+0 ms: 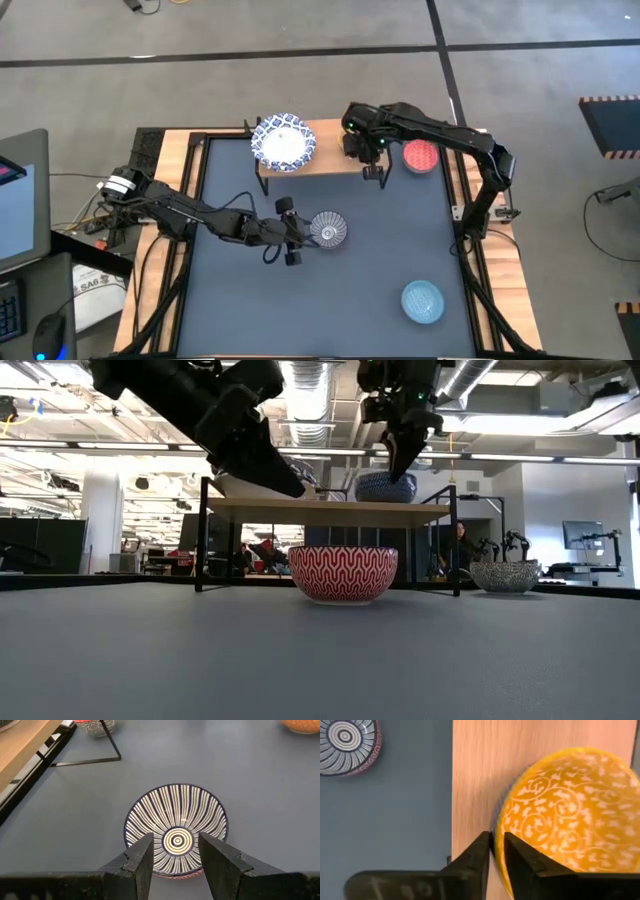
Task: Place and stack bowls onto a shelf
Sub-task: Put the yellow patterned bowl on the shelf, then stack the blue patterned bowl on top of the yellow patterned bowl on the shelf
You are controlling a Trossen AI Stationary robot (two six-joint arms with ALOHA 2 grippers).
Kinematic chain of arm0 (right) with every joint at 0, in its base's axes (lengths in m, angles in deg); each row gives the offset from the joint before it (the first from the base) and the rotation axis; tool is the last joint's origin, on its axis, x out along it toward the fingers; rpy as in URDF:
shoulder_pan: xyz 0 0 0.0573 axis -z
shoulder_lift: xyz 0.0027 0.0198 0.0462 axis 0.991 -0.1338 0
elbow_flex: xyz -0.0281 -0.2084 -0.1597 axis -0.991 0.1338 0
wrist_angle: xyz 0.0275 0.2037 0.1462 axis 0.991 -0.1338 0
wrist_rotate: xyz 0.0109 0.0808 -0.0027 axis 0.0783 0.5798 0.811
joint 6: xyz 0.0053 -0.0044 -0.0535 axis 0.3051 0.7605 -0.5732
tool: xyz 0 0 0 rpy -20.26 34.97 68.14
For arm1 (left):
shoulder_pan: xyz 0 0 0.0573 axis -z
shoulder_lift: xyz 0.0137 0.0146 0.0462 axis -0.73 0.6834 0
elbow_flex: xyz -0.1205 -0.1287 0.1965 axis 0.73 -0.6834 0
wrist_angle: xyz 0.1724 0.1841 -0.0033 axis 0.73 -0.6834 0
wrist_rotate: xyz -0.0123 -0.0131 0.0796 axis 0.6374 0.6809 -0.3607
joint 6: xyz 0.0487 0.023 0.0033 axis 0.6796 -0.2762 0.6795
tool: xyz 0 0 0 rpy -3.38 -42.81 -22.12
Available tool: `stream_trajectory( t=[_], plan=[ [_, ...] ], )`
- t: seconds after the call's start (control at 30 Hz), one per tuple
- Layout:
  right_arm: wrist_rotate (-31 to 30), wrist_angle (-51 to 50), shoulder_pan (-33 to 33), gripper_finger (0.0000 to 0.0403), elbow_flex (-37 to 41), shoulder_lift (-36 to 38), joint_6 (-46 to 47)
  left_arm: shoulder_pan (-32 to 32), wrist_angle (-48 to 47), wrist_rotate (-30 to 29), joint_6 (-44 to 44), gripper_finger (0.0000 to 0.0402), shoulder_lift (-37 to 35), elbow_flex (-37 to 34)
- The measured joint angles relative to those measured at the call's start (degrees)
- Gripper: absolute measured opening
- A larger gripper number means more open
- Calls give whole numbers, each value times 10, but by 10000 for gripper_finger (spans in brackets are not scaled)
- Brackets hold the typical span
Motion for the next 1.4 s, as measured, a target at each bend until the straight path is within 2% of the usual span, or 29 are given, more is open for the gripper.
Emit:
stream_trajectory(
  t=[0.13, 0.3, 0.57, 0.67, 0.83, 1.0, 1.13, 1.23, 1.33, 1.4],
  plan=[
    [-3, 7, 0, 138, 0, 7, 16, -8, 0, 0, -4, 142, 0, 0],
    [-53, 11, -16, 180, 0, 21, 106, -10, -2, -1, -8, 142, 0, 0],
    [-67, 40, -100, 178, 20, 89, 249, -10, -58, -25, -60, 142, 0, 0],
    [-71, 90, -142, 169, 72, 137, 302, -10, -91, -30, -83, 142, 0, 0],
    [-74, 253, -228, 158, 227, 236, 381, -8, -129, -31, -117, 142, 0, 0],
    [-78, 337, -300, 157, 343, 280, 512, -5, -141, -28, -146, 142, 0, 0],
    [-149, 348, -343, 157, 393, 278, 615, -5, -141, -24, -172, 142, 0, 0],
    [-200, 352, -352, 157, 416, 252, 669, -5, -136, -24, -188, 142, 0, 0],
    [-195, 372, -337, 157, 424, 220, 715, -5, -125, -21, -213, 142, 0, 0],
    [-159, 385, -322, 157, 424, 195, 733, -5, -120, -13, -226, 142, 0, 0]
  ],
)
